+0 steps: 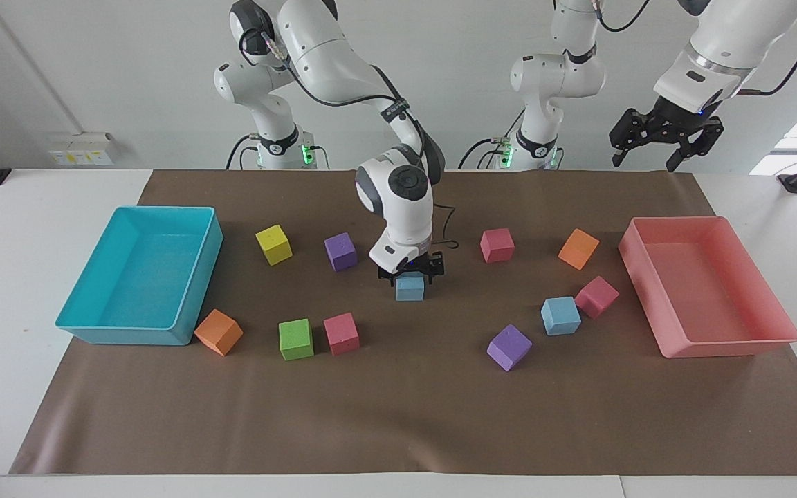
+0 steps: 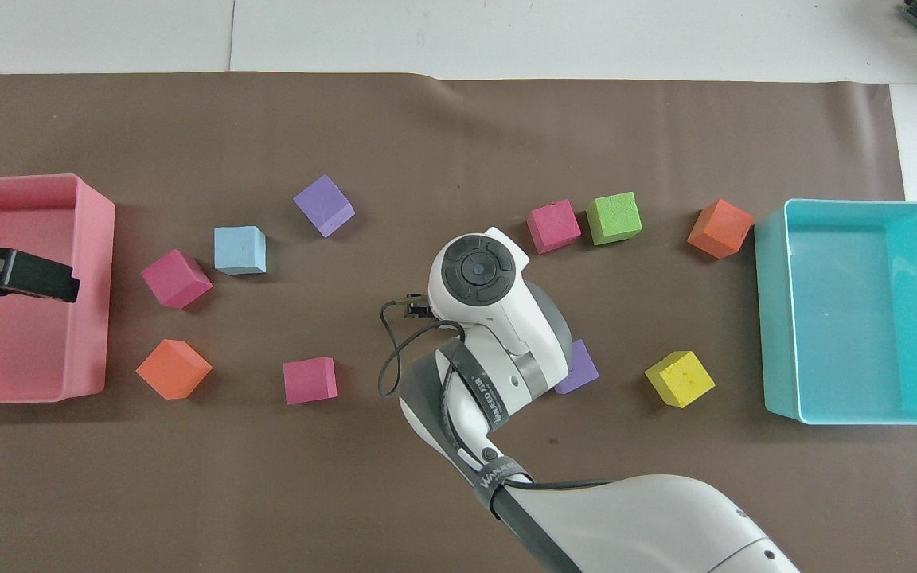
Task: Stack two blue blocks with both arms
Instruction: 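Lower the light blue cube onto the table and open the right gripper, then withdraw the right gripper while the left gripper reaches the other blue cube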
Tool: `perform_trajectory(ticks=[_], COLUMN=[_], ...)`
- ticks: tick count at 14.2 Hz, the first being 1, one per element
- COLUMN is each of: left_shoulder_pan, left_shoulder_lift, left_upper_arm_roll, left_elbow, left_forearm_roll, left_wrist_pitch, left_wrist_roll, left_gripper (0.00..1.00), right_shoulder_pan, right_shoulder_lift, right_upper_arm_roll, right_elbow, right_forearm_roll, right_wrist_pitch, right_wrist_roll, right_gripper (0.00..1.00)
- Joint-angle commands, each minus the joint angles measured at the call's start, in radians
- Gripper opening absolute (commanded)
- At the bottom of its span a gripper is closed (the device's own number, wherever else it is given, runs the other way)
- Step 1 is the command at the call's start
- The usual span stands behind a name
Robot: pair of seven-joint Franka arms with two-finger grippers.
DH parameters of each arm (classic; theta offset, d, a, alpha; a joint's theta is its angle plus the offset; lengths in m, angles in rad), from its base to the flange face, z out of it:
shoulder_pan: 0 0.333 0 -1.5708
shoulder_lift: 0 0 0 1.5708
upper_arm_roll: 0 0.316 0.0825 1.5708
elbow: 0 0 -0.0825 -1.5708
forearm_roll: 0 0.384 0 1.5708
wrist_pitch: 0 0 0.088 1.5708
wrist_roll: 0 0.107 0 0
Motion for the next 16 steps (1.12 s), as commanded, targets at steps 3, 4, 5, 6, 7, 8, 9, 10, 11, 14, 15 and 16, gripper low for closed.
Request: perform_trajectory(ticks=[3, 4, 5, 6, 7, 8, 9, 10, 11, 14, 15, 16], left_shoulder_pan=[-0.016, -0.016, -0.016, -0.016, -0.02, -0.021, -0.023, -0.036, -0.053, -0.062, -0.07, -0.073], left_shoulder_lift=[-0.021, -0.018, -0.018, -0.017, -0.012, -0.004, 0.002, 0.014, 0.02, 0.049, 0.065, 0.083], left_upper_arm_roll=[0.009, 0.009, 0.009, 0.009, 0.009, 0.009, 0.009, 0.009, 0.011, 0.011, 0.01, 0.011], left_elbow=[-0.04, -0.045, -0.056, -0.063, -0.074, -0.083, -0.102, -0.125, -0.149, -0.206, -0.223, -0.24], left_forearm_roll=[-0.001, -0.001, -0.001, -0.001, -0.001, -0.001, -0.001, -0.001, 0.002, 0.003, 0.003, 0.005], left_wrist_pitch=[0.055, 0.067, 0.083, 0.107, 0.122, 0.142, 0.174, 0.214, 0.251, 0.358, 0.386, 0.424], left_wrist_roll=[-0.017, -0.017, -0.015, -0.015, -0.017, -0.015, -0.023, -0.046, -0.069, -0.086, -0.093, -0.104], left_gripper=[1.0, 1.0, 1.0, 1.0, 1.0, 1.0, 1.0, 1.0, 1.0, 1.0, 1.0, 1.0], right_shoulder_pan=[-0.028, -0.049, -0.069, -0.094, -0.114, -0.135, -0.164, -0.192, -0.219, -0.299, -0.327, -0.353], right_shoulder_lift=[-0.131, -0.158, -0.195, -0.232, -0.264, -0.293, -0.318, -0.344, -0.372, -0.444, -0.468, -0.488], right_upper_arm_roll=[-0.011, -0.012, -0.012, -0.011, -0.011, -0.012, -0.011, -0.011, -0.012, -0.012, -0.012, -0.014], right_elbow=[-0.028, -0.026, -0.026, -0.025, -0.025, -0.025, -0.022, -0.019, -0.019, -0.019, -0.017, -0.009], right_forearm_roll=[-0.01, -0.011, -0.016, -0.031, -0.045, -0.047, -0.047, -0.048, -0.047, -0.047, -0.048, -0.048], right_wrist_pitch=[-0.031, -0.054, -0.086, -0.126, -0.166, -0.21, -0.259, -0.307, -0.348, -0.462, -0.488, -0.52], right_wrist_roll=[0.0, -0.011, -0.014, -0.026, -0.051, -0.083, -0.116, -0.153, -0.181, -0.236, -0.256, -0.284], right_gripper=[1.0, 1.0, 1.0, 1.0, 1.0, 1.0, 1.0, 1.0, 1.0, 1.0, 1.0, 1.0])
